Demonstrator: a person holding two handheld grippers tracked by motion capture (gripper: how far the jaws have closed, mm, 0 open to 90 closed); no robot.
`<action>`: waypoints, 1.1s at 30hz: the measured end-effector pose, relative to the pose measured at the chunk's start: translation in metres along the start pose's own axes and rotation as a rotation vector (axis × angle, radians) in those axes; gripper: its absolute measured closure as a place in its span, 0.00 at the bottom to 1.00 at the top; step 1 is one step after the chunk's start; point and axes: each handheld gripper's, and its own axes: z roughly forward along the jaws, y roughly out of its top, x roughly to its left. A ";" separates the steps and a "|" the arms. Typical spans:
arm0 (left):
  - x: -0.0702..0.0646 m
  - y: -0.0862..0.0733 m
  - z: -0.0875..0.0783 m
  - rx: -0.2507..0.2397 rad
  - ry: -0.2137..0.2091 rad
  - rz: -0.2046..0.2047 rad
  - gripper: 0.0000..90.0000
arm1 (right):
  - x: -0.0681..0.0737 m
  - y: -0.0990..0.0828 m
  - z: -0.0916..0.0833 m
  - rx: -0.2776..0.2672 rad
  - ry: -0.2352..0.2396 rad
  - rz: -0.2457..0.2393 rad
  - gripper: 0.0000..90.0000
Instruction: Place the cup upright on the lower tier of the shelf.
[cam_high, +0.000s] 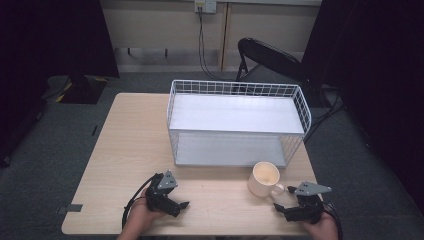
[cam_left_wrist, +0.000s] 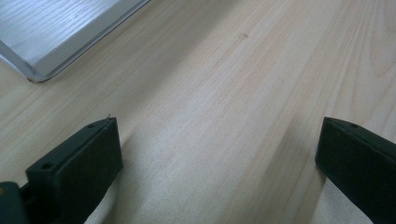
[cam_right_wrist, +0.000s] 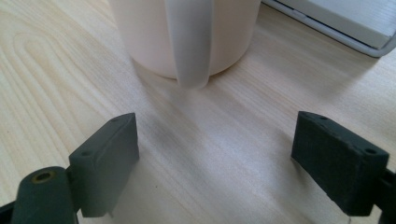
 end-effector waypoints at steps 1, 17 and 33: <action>0.000 0.000 0.000 0.000 0.000 0.000 0.00 | 0.000 0.000 0.000 0.000 -0.003 0.001 0.15; 0.001 0.001 0.001 0.001 0.004 -0.003 0.00 | 0.006 0.016 -0.007 -0.017 0.009 0.036 0.25; 0.000 0.001 0.001 0.000 0.007 -0.007 0.00 | 0.009 0.035 -0.011 -0.058 0.013 0.068 0.56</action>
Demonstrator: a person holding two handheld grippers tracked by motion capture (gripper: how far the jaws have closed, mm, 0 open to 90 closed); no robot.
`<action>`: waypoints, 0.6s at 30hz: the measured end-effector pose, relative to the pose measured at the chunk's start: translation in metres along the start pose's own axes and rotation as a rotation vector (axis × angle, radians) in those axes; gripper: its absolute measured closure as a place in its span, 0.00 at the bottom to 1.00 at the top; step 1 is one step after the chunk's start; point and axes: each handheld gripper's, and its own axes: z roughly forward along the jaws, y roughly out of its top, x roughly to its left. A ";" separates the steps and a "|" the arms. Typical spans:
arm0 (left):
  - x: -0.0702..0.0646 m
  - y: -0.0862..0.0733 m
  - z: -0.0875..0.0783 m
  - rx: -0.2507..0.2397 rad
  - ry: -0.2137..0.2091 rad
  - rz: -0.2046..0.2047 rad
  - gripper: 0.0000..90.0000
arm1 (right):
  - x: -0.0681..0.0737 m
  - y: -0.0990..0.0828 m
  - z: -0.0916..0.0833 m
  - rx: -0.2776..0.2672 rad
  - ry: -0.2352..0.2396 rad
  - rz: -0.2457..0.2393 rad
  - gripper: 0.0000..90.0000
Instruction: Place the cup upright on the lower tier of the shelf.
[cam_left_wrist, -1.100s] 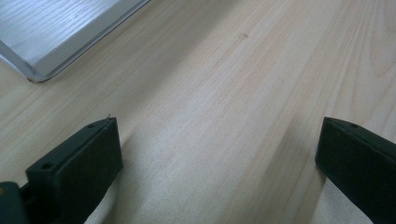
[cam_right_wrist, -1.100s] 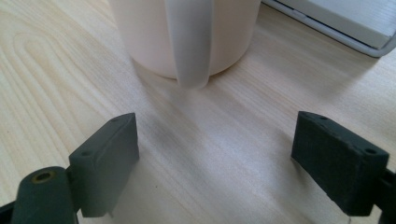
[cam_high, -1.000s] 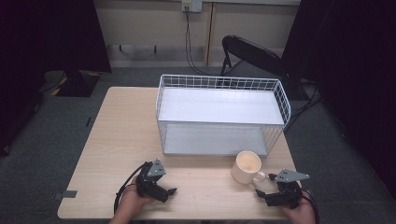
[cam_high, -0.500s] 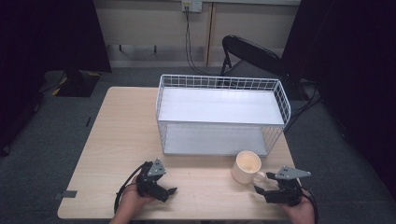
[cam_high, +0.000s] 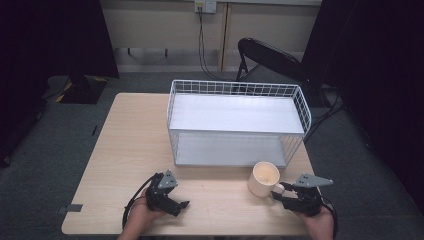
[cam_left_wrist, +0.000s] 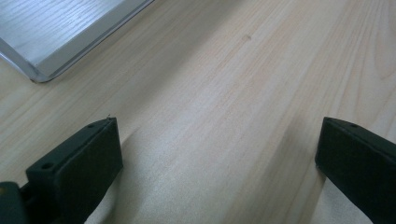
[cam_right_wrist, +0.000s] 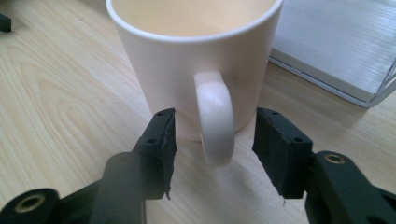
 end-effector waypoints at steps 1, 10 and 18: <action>0.000 0.000 0.000 0.000 0.000 0.000 0.00 | 0.000 0.000 0.000 0.000 0.000 -0.002 0.58; 0.000 0.000 0.000 0.000 0.000 0.000 0.00 | -0.001 0.001 -0.002 0.003 0.000 0.000 0.70; 0.000 0.000 0.000 0.000 0.000 0.000 0.00 | -0.001 0.002 -0.002 0.013 0.016 -0.003 0.81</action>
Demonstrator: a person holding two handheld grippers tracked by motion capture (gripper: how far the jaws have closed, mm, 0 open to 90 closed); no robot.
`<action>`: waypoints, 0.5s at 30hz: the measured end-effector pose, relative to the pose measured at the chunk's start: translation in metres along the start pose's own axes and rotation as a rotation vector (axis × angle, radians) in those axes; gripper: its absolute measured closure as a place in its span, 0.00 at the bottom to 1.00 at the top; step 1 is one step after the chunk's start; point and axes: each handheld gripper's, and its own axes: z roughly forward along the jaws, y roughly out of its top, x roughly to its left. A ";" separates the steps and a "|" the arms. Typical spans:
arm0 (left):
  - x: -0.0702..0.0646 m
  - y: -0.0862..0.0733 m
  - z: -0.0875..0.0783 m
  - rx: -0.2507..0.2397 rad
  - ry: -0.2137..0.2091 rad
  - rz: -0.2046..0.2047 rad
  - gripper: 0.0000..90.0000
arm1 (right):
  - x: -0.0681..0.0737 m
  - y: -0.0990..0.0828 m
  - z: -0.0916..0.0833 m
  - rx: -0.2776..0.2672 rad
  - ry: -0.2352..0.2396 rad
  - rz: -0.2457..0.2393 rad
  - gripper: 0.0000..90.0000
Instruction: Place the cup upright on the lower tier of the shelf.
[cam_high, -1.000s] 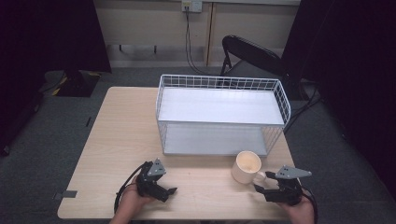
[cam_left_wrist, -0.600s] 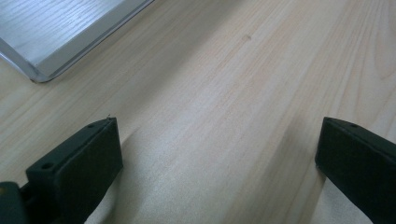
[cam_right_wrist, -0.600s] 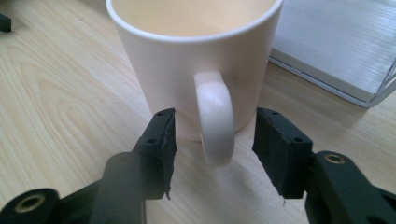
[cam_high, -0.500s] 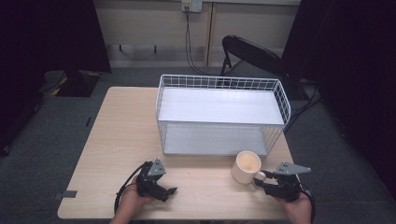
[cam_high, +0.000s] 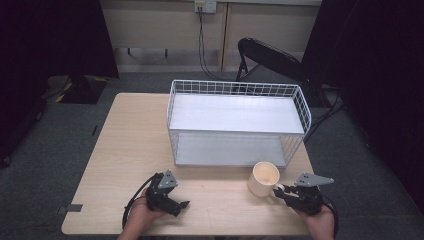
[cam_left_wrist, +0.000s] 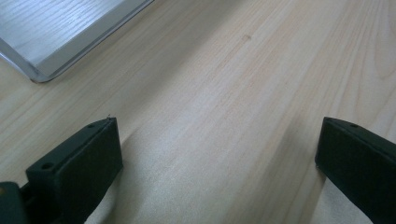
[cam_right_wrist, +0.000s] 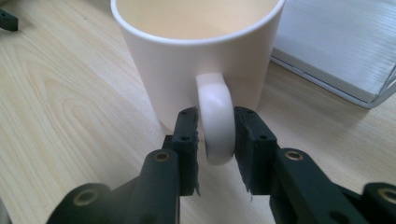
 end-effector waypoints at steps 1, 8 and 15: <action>0.000 0.000 0.000 0.000 0.000 0.000 0.00 | 0.000 0.000 0.000 0.003 0.003 -0.002 0.82; 0.000 0.000 0.000 0.000 0.000 0.000 0.00 | 0.000 0.001 0.000 0.004 0.001 -0.012 0.86; 0.000 0.000 0.000 0.000 0.000 0.000 0.00 | 0.002 0.003 -0.001 0.003 -0.011 -0.026 0.88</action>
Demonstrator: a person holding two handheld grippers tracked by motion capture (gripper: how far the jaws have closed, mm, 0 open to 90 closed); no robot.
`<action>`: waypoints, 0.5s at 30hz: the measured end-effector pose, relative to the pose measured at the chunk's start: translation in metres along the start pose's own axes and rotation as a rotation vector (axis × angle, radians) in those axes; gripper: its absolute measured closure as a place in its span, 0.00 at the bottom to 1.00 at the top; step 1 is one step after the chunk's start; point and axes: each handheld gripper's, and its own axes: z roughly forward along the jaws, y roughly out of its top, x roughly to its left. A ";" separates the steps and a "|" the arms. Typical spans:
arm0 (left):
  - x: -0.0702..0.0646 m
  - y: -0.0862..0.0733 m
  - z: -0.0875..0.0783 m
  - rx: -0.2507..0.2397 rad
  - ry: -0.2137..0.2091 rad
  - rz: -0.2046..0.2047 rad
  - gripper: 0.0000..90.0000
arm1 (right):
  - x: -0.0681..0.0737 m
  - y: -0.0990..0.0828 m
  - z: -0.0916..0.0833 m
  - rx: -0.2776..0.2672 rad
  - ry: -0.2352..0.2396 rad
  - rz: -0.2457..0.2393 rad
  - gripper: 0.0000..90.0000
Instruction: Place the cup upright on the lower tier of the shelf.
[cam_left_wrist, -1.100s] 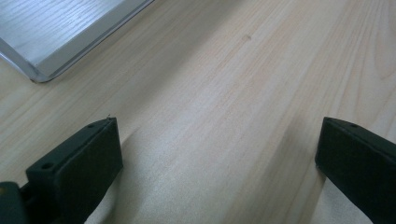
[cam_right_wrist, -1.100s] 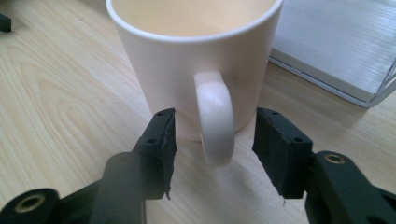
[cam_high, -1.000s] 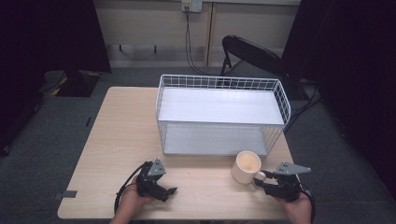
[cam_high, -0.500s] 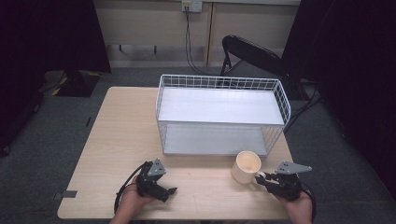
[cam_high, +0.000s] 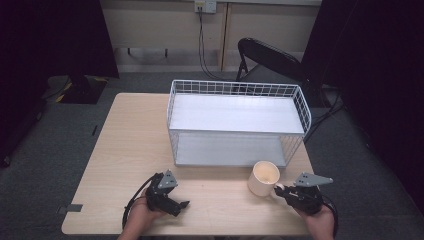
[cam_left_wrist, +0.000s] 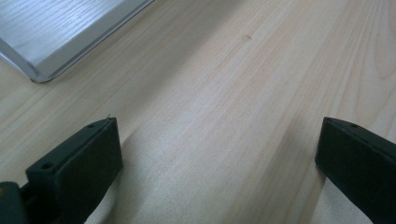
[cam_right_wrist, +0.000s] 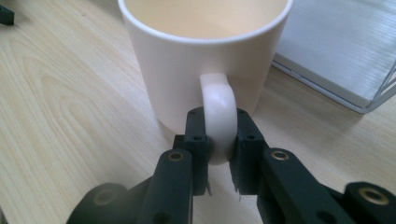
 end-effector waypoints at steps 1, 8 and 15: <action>0.000 0.000 0.000 0.000 0.000 0.000 0.00 | 0.000 0.000 0.000 -0.001 0.001 0.001 0.88; 0.000 0.000 0.000 0.000 0.000 0.000 0.00 | 0.001 0.000 -0.001 0.000 -0.006 -0.015 0.88; 0.000 0.000 0.000 0.000 0.000 0.000 0.00 | 0.000 -0.002 0.001 0.002 0.012 0.005 0.82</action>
